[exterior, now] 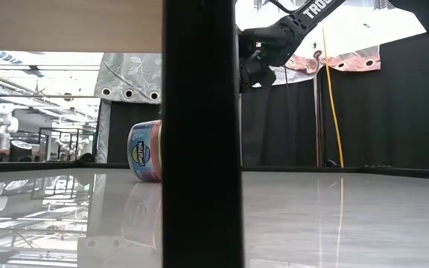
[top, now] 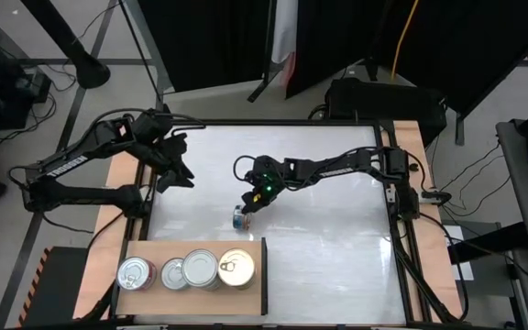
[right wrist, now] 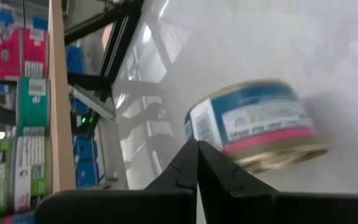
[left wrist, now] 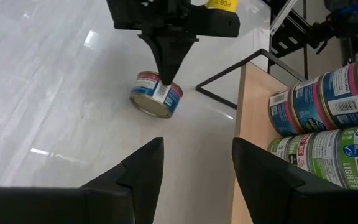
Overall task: Stack canned seafood by type on shelf
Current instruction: Stack the blue pink tuna can on top of the other blue pink tuna cans on the shelf
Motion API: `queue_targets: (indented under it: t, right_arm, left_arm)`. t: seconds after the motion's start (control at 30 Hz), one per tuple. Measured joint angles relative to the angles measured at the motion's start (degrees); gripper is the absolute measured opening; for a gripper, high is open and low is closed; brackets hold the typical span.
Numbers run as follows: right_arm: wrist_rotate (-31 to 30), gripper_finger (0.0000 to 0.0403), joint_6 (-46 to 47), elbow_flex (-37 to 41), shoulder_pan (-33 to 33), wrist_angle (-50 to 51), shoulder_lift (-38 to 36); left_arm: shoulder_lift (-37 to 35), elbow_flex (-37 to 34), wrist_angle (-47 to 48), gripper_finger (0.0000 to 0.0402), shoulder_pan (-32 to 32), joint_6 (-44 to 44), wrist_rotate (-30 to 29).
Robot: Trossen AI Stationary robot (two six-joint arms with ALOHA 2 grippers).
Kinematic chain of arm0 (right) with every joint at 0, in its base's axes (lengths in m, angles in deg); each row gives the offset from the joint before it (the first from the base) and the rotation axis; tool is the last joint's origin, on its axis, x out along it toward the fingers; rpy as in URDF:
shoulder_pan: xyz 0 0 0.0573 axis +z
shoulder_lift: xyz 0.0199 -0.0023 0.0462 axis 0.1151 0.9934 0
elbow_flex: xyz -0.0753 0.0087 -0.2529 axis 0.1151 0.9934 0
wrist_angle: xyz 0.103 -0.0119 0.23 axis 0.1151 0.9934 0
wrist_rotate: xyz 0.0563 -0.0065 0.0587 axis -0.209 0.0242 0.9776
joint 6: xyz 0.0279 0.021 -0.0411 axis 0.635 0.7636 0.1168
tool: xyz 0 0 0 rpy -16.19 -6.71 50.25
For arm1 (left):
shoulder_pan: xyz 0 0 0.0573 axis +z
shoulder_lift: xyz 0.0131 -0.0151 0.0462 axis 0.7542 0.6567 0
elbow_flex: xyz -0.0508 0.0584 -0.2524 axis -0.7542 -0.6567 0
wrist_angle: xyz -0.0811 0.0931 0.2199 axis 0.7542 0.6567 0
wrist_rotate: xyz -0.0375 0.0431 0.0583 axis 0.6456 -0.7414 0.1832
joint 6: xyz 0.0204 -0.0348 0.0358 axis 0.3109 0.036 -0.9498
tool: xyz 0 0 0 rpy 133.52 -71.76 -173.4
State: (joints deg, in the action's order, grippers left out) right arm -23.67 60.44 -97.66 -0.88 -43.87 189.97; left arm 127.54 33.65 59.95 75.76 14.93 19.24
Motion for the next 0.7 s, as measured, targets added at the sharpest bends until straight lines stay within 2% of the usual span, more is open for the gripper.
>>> queue_targets:
  t: [0.1, 0.7]
  right_arm:
    - [1.6, 0.0000, 0.0, 0.0, 0.5, -0.3, 0.2]
    - [-0.6, 0.0000, 0.5, -0.1, 0.1, 0.6, 0.9]
  left_arm:
    - [0.0, 0.0, 0.0, 0.0191, 0.0, 0.0, 0.0]
    - [0.0, 0.0, 0.0, 0.0191, 0.0, 0.0, -0.3]
